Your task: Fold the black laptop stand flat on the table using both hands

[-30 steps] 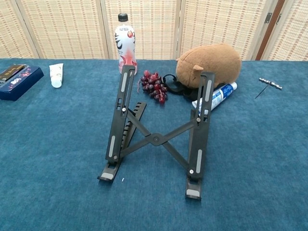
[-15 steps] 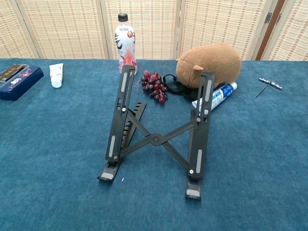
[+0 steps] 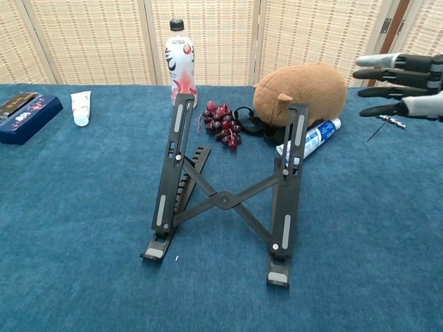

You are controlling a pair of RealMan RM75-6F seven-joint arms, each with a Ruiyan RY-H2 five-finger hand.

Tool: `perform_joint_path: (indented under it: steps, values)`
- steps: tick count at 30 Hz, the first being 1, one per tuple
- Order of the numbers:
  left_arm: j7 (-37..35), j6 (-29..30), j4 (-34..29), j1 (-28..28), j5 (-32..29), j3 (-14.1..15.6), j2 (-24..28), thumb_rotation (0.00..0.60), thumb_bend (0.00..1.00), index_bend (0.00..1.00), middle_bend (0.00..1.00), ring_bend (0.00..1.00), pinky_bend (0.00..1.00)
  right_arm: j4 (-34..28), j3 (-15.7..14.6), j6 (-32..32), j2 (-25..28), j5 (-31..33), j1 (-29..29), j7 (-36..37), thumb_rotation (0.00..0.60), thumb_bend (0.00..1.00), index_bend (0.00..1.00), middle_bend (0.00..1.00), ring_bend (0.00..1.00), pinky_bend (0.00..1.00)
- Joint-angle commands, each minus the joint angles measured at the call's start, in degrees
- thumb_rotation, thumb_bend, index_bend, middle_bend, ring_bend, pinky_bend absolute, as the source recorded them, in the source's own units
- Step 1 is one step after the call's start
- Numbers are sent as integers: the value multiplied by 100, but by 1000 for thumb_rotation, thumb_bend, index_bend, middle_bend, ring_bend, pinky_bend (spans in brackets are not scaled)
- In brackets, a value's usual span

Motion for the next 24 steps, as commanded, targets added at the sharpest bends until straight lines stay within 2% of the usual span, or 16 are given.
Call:
perform_joint_path:
  steps: [1,8,15,24]
  values:
    - [-11,10,2,10,2,4,4,600,223,112,174,145,0,395,-47,-266,-406,-55,374,409,600,7,0,6,0,133]
    - [-31,-6,0,19,-3,21,19,600,223,111,175,146,0,811,-53,-401,-918,67,688,854,600,11,0,13,0,132]
    - [-15,-29,-24,15,11,39,22,600,223,111,174,146,0,1227,-80,-399,-1389,24,974,1375,600,24,0,87,1,133]
    - [-25,-22,-68,51,-2,68,64,600,223,111,174,146,0,1282,-408,347,-1412,-572,1104,2173,600,29,0,129,47,195]
